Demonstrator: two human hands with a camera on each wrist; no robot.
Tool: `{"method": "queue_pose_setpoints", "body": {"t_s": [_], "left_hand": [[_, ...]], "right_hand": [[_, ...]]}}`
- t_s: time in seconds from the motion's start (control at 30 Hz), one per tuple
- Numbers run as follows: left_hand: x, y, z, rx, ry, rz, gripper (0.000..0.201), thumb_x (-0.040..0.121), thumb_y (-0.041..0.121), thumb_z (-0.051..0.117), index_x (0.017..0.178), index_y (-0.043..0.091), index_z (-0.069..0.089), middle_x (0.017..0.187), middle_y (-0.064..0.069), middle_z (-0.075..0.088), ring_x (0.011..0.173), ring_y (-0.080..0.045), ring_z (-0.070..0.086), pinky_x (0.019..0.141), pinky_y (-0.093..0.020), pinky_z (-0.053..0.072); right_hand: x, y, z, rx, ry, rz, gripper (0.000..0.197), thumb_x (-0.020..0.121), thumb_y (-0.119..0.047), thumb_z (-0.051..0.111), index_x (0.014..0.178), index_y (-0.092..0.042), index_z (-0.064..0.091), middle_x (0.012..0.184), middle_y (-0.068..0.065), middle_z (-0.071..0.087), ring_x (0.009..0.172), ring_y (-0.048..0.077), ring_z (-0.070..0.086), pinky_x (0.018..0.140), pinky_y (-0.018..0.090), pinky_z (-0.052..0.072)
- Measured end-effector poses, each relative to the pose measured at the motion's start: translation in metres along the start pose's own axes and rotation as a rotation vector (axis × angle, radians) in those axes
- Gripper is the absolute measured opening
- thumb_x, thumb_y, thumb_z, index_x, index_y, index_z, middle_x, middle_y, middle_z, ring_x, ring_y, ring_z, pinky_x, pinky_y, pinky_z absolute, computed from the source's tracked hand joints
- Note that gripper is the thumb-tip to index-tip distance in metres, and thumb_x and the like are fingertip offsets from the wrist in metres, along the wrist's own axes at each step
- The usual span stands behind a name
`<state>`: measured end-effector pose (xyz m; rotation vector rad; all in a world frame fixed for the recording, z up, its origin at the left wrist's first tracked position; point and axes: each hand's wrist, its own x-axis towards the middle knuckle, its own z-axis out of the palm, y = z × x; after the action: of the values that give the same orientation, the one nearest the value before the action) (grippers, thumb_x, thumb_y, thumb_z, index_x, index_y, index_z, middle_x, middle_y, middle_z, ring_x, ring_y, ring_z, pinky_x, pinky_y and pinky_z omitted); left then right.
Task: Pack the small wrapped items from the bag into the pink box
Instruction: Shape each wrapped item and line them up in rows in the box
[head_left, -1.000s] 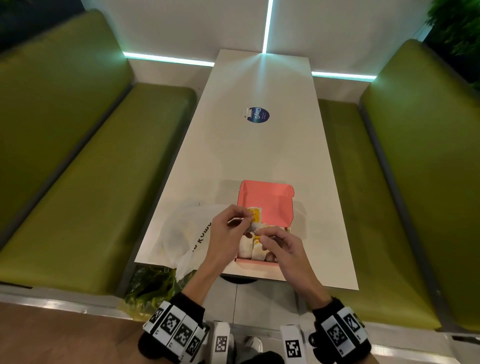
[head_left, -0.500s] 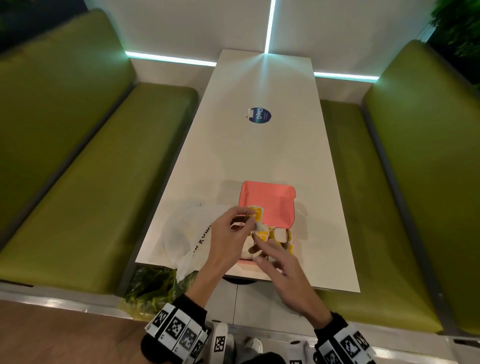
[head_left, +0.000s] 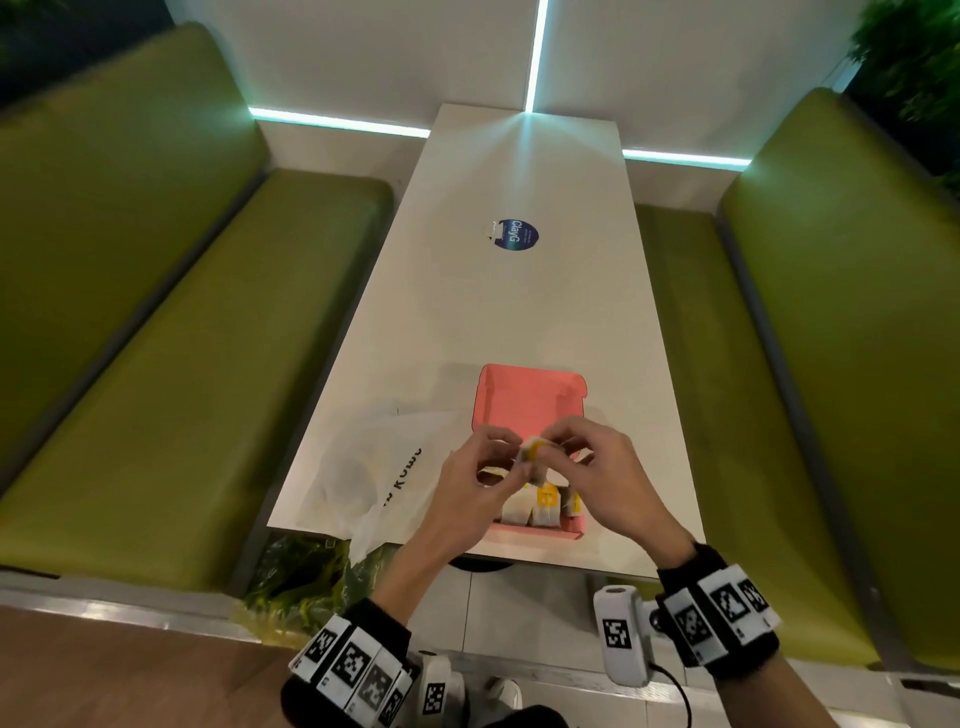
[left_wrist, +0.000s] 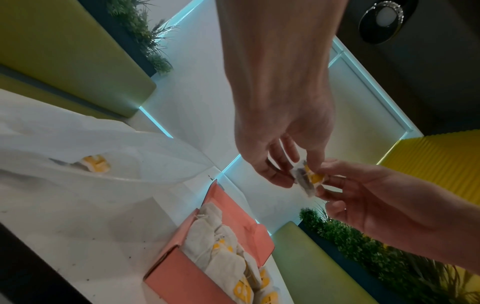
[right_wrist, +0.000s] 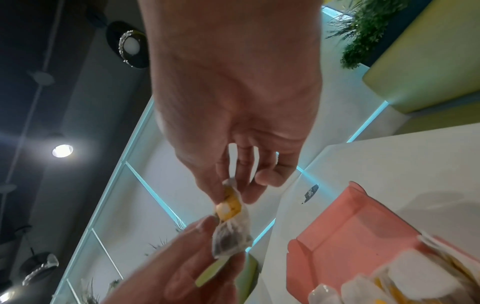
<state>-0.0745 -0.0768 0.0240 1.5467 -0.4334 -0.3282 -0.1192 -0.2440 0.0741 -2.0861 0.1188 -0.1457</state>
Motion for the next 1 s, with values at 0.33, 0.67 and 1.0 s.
{"method": "queue_pose_setpoints", "body": {"t_s": [0.33, 0.67, 1.0], "left_hand": [[0.004, -0.006, 0.002, 0.054, -0.025, -0.014, 0.006, 0.091, 0.009, 0.070, 0.096, 0.009, 0.067, 0.086, 0.004, 0.071, 0.081, -0.013, 0.070, 0.071, -0.026, 0.055], [0.006, -0.010, 0.011, 0.045, -0.056, -0.016, 0.010, 0.092, 0.011, 0.069, 0.096, 0.009, 0.059, 0.089, -0.003, 0.067, 0.082, -0.018, 0.071, 0.069, -0.023, 0.052], [-0.017, -0.064, 0.027, 0.928, -0.418, -0.005, 0.029, 0.098, 0.028, 0.056, 0.125, 0.017, 0.056, 0.133, -0.002, 0.053, 0.122, -0.025, 0.049, 0.097, -0.039, 0.047]], "right_hand": [[-0.006, 0.008, -0.004, -0.029, 0.005, 0.016, 0.007, 0.091, -0.018, 0.069, 0.087, -0.023, 0.070, 0.080, -0.014, 0.068, 0.082, 0.004, 0.061, 0.065, 0.008, 0.041], [-0.009, 0.012, -0.013, -0.279, -0.206, -0.104, 0.014, 0.093, -0.014, 0.062, 0.098, -0.027, 0.064, 0.101, -0.014, 0.057, 0.091, 0.006, 0.057, 0.071, 0.018, 0.045], [-0.025, 0.072, 0.007, -0.429, -0.176, 0.107, 0.012, 0.092, -0.014, 0.063, 0.101, -0.016, 0.071, 0.096, -0.008, 0.057, 0.084, 0.010, 0.055, 0.074, 0.018, 0.042]]}}
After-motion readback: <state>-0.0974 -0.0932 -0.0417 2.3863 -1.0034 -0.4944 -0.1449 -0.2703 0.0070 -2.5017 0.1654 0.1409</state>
